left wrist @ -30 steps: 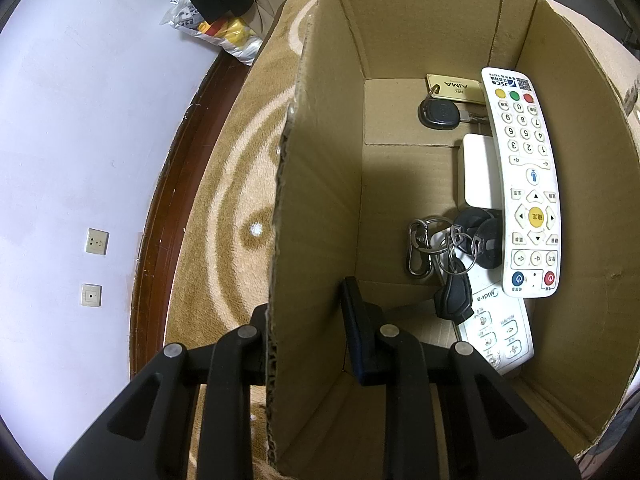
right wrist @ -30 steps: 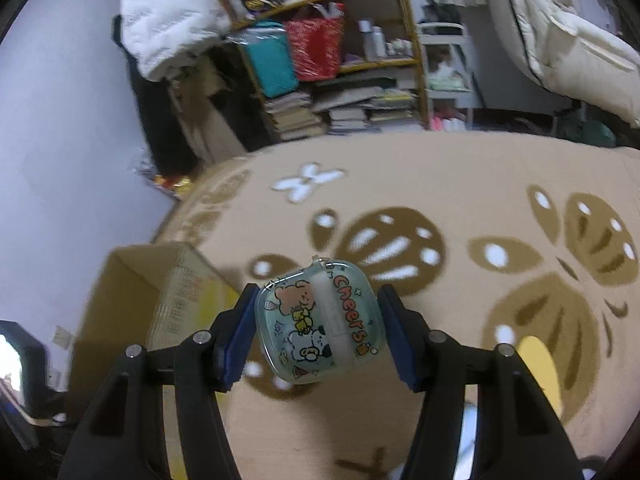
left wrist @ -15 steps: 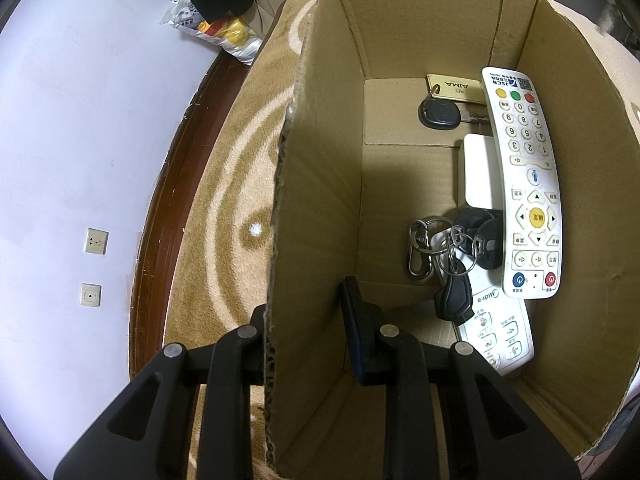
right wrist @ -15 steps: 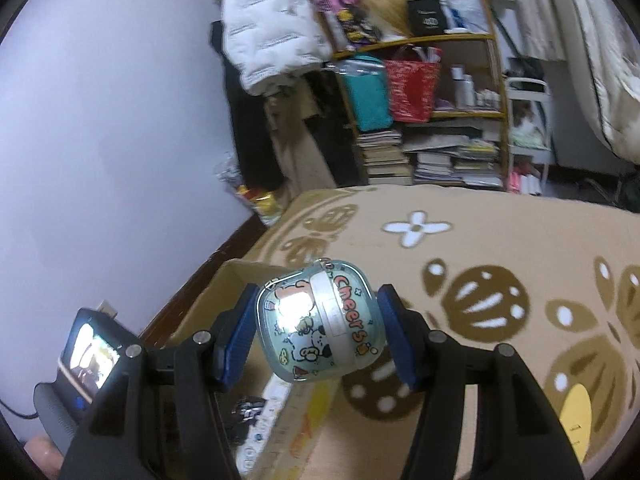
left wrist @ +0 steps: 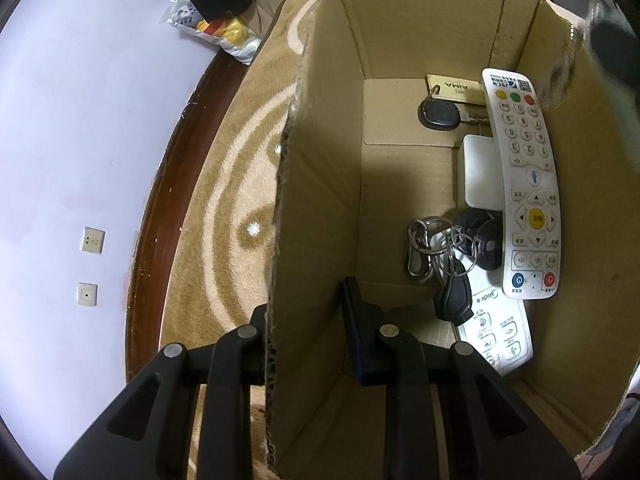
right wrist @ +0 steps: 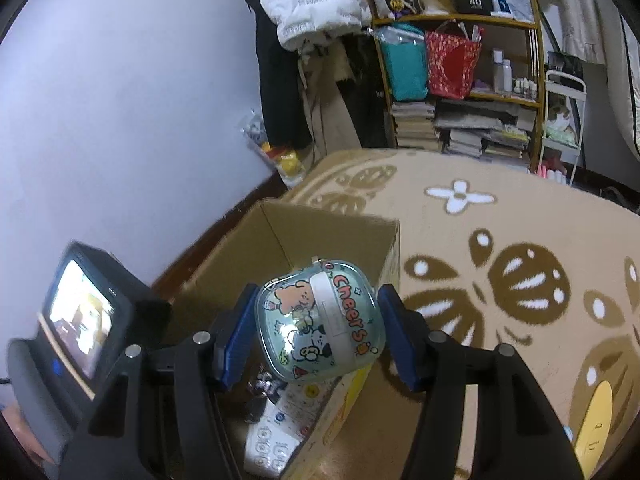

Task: Organize rigid objects
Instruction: 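Carry the green case over the box and drop it in with the right gripper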

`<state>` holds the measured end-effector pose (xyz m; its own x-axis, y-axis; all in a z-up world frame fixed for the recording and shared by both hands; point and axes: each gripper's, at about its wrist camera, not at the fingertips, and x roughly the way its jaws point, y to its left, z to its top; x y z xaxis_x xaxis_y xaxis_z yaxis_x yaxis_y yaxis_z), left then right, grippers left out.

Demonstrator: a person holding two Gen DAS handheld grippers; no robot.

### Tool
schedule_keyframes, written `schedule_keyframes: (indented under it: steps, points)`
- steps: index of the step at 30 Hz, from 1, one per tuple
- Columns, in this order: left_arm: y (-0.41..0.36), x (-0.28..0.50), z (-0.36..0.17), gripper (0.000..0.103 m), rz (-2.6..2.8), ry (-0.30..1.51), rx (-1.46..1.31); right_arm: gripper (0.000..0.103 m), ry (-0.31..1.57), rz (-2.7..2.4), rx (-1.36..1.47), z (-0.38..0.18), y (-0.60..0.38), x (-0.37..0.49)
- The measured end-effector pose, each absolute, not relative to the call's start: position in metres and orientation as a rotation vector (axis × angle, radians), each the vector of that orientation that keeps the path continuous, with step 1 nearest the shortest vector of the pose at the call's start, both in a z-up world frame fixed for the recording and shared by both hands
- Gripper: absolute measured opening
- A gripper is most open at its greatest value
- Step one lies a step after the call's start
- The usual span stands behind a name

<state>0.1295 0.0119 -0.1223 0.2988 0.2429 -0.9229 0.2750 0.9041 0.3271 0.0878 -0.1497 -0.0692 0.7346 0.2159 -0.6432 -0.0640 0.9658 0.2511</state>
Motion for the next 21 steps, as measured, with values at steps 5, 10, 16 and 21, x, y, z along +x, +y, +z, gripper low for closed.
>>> schedule_keyframes:
  steps: [5,10,16,21]
  points:
    - [0.013,0.130,-0.123,0.023,-0.027,1.283,0.470,0.064,0.697,0.153,0.194,-0.062,-0.146,0.082]
    - [0.013,0.131,-0.123,0.023,-0.024,1.281,0.471,0.083,0.703,0.091,0.159,-0.055,-0.148,0.074]
    - [0.015,0.130,-0.119,0.023,-0.022,1.277,0.470,0.100,0.700,-0.023,0.177,-0.054,-0.167,0.058]
    - [0.016,0.131,-0.118,0.023,-0.023,1.279,0.460,0.103,0.732,-0.107,0.193,-0.061,-0.186,0.048]
